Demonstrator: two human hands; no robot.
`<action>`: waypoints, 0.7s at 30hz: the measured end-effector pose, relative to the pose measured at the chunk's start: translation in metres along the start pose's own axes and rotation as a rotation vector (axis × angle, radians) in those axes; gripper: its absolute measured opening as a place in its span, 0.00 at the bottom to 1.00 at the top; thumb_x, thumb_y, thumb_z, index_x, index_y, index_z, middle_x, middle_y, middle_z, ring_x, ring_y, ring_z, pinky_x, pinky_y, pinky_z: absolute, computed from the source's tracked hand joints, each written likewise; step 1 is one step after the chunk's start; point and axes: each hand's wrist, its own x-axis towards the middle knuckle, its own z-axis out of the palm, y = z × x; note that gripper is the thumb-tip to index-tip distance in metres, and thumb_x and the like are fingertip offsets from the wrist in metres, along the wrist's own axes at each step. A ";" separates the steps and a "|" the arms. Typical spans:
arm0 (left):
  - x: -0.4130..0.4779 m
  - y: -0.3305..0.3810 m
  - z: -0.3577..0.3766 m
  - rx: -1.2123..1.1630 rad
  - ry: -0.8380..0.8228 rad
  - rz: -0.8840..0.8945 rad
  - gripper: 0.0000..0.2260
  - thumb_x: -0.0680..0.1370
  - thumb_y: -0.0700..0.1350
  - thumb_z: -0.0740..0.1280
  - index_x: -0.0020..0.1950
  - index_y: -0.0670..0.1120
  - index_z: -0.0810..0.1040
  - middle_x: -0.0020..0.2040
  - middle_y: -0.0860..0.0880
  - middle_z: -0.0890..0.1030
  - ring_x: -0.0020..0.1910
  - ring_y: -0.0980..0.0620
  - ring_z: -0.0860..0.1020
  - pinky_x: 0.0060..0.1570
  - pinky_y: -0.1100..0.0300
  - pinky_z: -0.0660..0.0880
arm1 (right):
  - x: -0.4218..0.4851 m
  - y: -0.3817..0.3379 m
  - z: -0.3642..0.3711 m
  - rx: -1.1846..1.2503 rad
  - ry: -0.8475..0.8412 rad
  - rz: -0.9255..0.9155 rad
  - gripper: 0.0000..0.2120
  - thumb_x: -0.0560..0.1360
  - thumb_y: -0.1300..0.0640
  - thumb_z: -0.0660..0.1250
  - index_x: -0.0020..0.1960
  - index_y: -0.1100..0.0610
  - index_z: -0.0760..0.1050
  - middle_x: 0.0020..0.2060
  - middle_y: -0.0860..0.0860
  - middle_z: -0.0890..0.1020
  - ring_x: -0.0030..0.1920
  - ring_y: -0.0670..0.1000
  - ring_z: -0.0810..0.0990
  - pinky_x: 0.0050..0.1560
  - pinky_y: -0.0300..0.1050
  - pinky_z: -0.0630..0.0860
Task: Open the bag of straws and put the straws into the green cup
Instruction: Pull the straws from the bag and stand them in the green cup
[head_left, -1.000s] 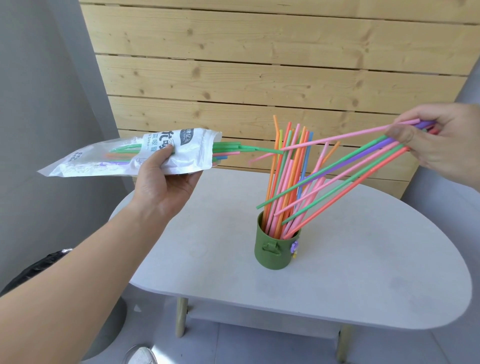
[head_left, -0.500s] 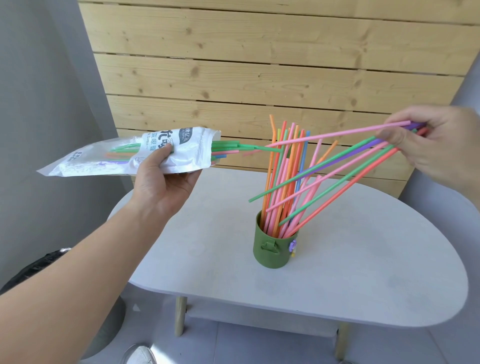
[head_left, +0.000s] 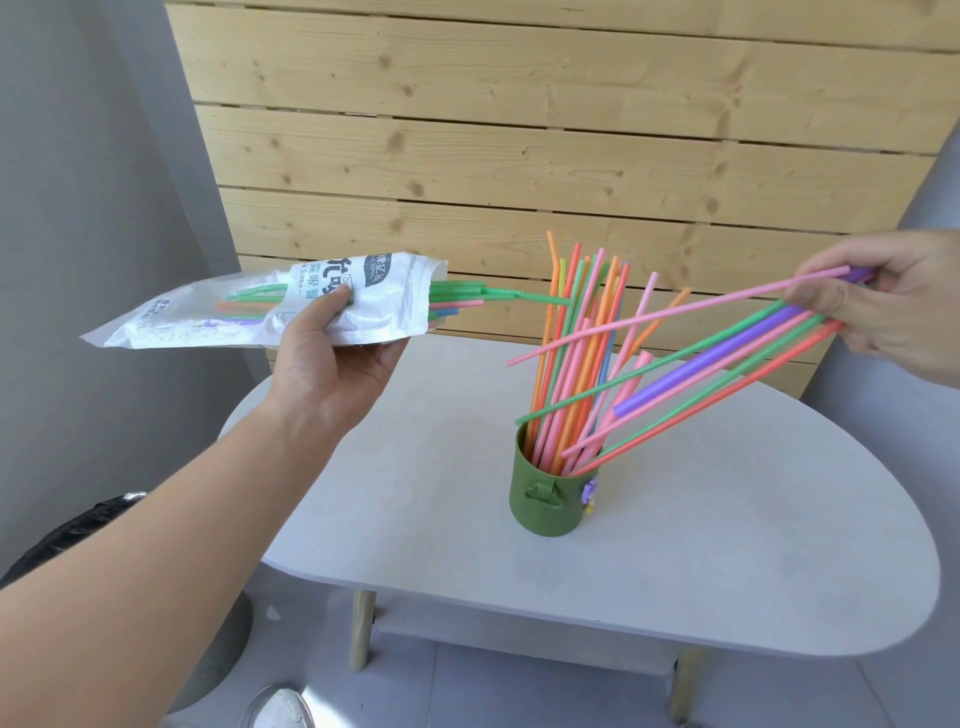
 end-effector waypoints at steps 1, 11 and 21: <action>0.000 0.000 0.000 -0.002 -0.003 -0.002 0.19 0.84 0.38 0.66 0.76 0.39 0.73 0.66 0.39 0.85 0.63 0.38 0.85 0.45 0.43 0.86 | 0.000 0.001 0.000 -0.008 -0.002 0.003 0.23 0.62 0.25 0.73 0.42 0.44 0.83 0.22 0.49 0.70 0.20 0.49 0.62 0.19 0.46 0.58; -0.001 0.000 0.000 0.017 0.001 0.000 0.13 0.84 0.38 0.66 0.69 0.41 0.78 0.65 0.40 0.85 0.62 0.40 0.86 0.50 0.43 0.86 | -0.001 0.001 -0.004 -0.013 0.008 0.000 0.08 0.65 0.42 0.75 0.40 0.45 0.84 0.27 0.63 0.72 0.18 0.48 0.64 0.19 0.39 0.61; -0.002 -0.001 0.000 0.010 0.006 -0.012 0.16 0.84 0.38 0.66 0.72 0.39 0.76 0.64 0.40 0.86 0.61 0.40 0.86 0.45 0.45 0.86 | -0.013 0.001 -0.010 -0.053 0.015 0.011 0.11 0.63 0.36 0.79 0.40 0.40 0.84 0.28 0.62 0.75 0.18 0.49 0.69 0.19 0.35 0.67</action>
